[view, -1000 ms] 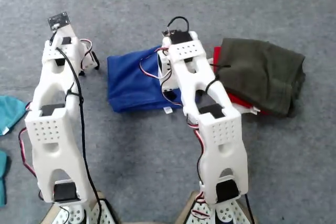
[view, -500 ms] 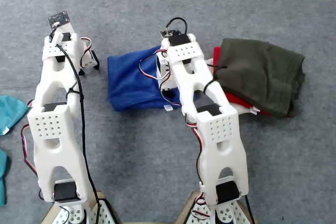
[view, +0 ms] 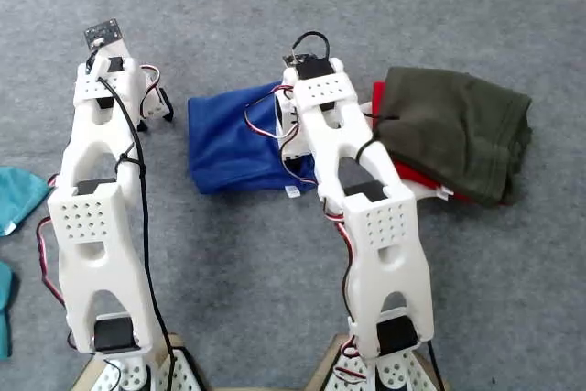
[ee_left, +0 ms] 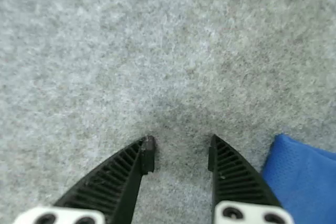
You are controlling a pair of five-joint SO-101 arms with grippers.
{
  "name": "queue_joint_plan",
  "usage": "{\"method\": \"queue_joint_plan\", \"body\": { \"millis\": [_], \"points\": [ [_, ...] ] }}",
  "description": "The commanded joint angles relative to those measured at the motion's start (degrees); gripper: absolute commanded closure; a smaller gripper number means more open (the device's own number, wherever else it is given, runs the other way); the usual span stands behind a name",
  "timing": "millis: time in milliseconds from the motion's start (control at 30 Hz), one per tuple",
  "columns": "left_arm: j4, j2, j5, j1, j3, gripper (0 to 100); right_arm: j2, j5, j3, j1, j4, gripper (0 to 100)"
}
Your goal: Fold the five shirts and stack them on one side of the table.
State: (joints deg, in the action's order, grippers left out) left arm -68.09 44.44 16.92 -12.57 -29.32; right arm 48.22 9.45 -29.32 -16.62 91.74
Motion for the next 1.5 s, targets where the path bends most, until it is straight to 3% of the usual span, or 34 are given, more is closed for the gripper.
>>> {"method": "queue_joint_plan", "body": {
  "millis": [0,167,400,733,867,967,1200,1467],
  "points": [
    [-0.1,-0.1,0.0,-1.3,-1.5,81,3.2,0.0,0.5,-0.5,1.3,96.9],
    [-0.1,-0.1,0.3,-1.4,-1.5,81,3.1,-3.3,-1.2,-0.7,2.6,97.1],
    [-0.4,-0.1,0.4,-1.4,-1.5,81,1.7,-10.8,-15.7,1.8,9.5,98.5],
    [-0.7,-0.8,0.4,-0.4,-2.1,81,-7.3,-13.4,-11.6,2.1,9.3,98.5],
    [-6.9,-3.4,4.5,1.8,-7.3,79,-6.5,-13.4,-9.5,2.2,8.9,98.5],
    [-12.7,-4.9,8.5,3.7,-11.7,72,-4.6,-13.4,-9.5,2.4,8.7,98.4],
    [-25.1,-4.8,9.1,6.4,-25.6,70,0.2,-10.0,-9.5,3.2,6.9,98.4],
    [-24.4,0.9,8.8,9.5,-27.8,70,1.8,-9.3,-9.5,3.4,3.3,98.4]
  ]
}}
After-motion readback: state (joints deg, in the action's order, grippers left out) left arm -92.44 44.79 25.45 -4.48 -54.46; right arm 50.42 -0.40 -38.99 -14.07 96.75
